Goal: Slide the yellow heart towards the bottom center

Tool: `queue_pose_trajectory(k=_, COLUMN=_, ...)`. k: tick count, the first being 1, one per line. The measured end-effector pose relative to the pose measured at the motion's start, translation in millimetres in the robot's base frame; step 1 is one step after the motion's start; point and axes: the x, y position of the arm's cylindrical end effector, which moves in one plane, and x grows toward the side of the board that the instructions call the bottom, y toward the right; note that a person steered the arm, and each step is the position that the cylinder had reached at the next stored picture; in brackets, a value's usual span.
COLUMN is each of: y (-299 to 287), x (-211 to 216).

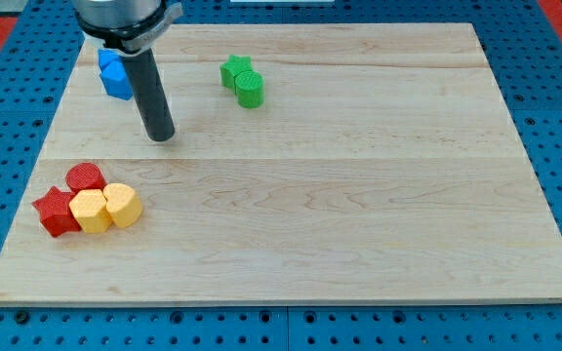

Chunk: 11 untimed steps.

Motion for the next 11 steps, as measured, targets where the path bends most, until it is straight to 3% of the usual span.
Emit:
queue_pose_trajectory(k=2, y=2.3, x=46.2)
queue_pose_trajectory(k=5, y=-77.7, x=55.8)
queue_pose_trajectory(k=7, y=-78.5, x=87.2)
queue_pose_trajectory(k=8, y=-66.6, x=101.4)
queue_pose_trajectory(k=11, y=52.6, x=101.2)
